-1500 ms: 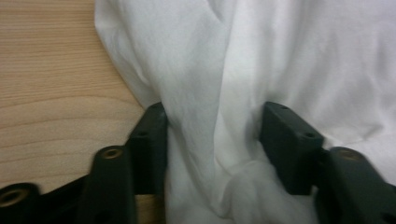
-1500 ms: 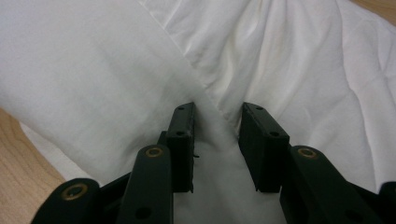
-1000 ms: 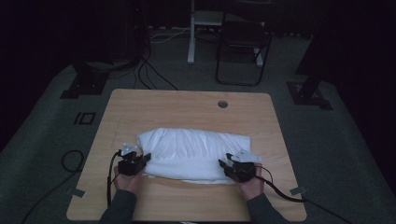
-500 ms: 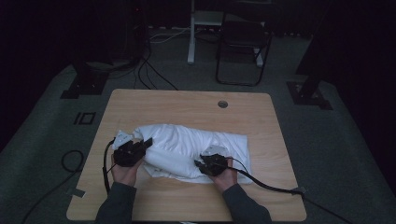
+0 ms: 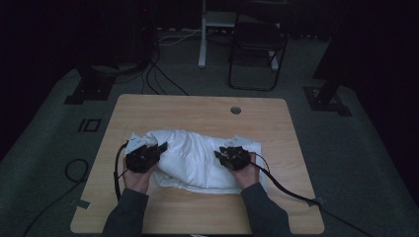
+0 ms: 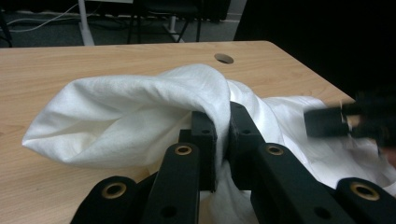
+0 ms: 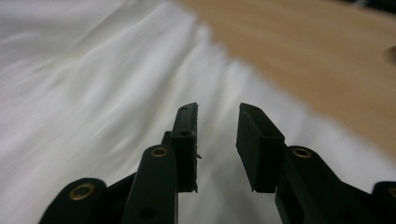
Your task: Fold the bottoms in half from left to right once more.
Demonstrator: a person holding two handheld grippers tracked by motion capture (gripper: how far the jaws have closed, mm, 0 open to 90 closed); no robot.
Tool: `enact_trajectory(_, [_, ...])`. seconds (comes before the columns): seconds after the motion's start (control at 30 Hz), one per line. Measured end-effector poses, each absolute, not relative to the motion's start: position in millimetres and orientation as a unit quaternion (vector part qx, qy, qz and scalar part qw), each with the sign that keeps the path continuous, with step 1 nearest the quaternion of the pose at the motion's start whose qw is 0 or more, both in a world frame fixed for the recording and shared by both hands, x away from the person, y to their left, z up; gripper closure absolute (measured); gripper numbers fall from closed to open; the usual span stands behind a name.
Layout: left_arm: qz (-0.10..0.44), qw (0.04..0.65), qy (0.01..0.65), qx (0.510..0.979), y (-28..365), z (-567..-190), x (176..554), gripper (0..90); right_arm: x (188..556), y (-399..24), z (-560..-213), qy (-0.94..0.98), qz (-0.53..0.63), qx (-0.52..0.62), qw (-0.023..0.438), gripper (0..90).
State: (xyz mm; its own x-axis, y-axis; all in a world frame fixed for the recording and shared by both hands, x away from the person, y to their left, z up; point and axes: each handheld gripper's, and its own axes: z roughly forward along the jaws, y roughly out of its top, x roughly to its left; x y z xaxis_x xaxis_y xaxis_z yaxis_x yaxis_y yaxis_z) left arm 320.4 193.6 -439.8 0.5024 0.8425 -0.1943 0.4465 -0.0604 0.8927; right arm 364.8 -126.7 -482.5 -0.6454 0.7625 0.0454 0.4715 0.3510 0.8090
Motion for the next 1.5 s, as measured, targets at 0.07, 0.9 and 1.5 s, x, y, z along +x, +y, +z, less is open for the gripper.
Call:
enact_trajectory(0.07, [0.195, 0.51, 0.456, 0.702, 190.9, -437.6, 320.7, 83.8, 380.7, -122.8, -478.0, 0.806, 0.408, 0.386, 0.188, 70.8])
enact_trajectory(0.9, [0.202, 0.511, 0.427, 0.718, 171.0, -428.6, 328.9, 83.8, 332.5, -99.1, -519.9, 0.877, 0.348, 0.286, 0.169, 57.5])
enact_trajectory(1.5, [0.225, 0.508, 0.378, 0.741, 147.0, -399.8, 332.8, 83.8, 343.9, -80.9, -528.5, 0.862, 0.374, 0.315, 0.131, 53.7])
